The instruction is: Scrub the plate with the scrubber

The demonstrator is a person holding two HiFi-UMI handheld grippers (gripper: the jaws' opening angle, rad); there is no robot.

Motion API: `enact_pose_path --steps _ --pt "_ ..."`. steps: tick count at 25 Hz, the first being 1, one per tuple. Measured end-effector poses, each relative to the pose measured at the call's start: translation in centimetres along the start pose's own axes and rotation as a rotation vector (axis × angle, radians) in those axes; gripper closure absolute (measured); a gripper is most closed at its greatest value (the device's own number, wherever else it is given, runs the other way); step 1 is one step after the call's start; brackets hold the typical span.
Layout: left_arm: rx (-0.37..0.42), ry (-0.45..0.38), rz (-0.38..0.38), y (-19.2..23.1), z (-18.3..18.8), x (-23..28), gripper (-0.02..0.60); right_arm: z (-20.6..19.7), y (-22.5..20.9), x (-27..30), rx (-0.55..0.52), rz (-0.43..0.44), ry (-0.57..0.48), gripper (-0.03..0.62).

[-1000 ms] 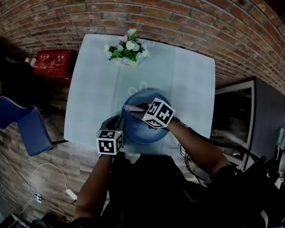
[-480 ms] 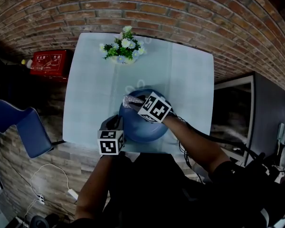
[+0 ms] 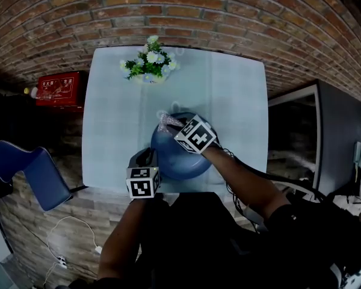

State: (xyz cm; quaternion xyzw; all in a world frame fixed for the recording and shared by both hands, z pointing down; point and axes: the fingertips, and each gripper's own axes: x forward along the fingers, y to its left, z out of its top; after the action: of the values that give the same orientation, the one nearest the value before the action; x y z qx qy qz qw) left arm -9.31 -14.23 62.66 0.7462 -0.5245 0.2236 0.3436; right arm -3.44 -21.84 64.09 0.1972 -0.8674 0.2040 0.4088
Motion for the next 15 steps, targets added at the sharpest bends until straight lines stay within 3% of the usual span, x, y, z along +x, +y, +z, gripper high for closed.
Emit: enact_pose_path --steps 15 --pt "0.058 0.038 -0.052 -0.1 -0.2 0.1 0.508 -2.3 -4.5 -2.6 0.218 -0.255 -0.018 0.531"
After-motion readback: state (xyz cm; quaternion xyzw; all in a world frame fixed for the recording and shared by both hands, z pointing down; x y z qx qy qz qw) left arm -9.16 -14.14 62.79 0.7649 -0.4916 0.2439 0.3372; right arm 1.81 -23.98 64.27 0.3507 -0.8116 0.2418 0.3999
